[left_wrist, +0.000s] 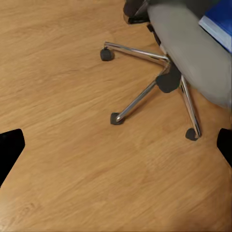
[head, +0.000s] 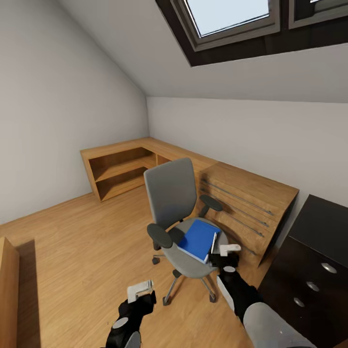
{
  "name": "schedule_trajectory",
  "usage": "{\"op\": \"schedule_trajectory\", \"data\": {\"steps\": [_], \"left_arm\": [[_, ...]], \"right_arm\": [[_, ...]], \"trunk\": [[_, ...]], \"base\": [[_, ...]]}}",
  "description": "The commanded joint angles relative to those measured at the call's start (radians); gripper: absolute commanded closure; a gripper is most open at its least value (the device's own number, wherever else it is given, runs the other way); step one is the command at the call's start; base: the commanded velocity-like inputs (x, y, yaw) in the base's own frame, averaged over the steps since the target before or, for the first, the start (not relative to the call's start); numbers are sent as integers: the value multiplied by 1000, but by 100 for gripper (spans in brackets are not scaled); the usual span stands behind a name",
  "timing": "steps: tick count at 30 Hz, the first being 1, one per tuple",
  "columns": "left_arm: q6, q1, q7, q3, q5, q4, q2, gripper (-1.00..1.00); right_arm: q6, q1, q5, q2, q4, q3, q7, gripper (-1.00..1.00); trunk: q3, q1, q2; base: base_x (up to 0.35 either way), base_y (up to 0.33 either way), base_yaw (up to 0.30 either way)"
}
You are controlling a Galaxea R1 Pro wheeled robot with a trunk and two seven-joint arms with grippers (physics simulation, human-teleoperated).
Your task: In the bedroom, organize the workspace by keeping the computer under the desk, ensuring the monitor is on the desk, placing the keyboard on the desk next to the monitor, placing the mouse on the desk next to the keyboard, moving the folder from the swivel chair onto the desk next to the mouse, stacking the notebook on top of the folder with the pen on top of the notebook, and positioning the swivel chair next to the desk.
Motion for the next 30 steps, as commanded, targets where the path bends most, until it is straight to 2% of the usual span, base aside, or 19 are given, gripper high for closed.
{"op": "schedule_trajectory", "data": {"steps": [1,3,5,7,9,12,16,21,30], "left_arm": [[39,-1,9,18,8,-36,0,-100],[71,-1,7,50,10,-69,1,-100],[76,-1,9,64,7,-65,7,-100],[57,-1,11,68,4,-58,14,-100],[-20,-1,6,67,4,-56,46,-100],[-81,-1,9,59,3,-60,59,-100],[-107,0,10,57,3,-58,64,-100],[-118,1,9,54,5,-51,62,-100],[-119,1,15,54,14,-39,62,-100]], "right_arm": [[92,-40,-5,0,-3,0,9,-100],[198,-80,-64,-2,-7,-3,28,-100],[247,-99,-150,-6,-5,-2,42,-100],[258,-103,-182,-9,-1,-1,46,-100],[267,-106,-209,-11,9,-1,51,-100],[266,-107,-217,-12,48,-1,51,-100],[244,-107,-217,-12,84,0,51,-100],[188,-108,-213,-13,102,1,51,-100],[173,-108,-211,-12,105,3,51,-100]], "trunk": [[-1,0,-1],[-1,0,-1],[-1,0,-1],[-1,0,-1],[-1,0,-1],[-1,0,-1],[-1,0,-1],[-1,0,-1],[-1,0,-1]], "base": [[0,0,0],[0,0,0],[0,0,0],[0,0,0],[0,0,0],[0,0,0],[82,-37,0],[253,-123,0],[310,-56,0]]}}
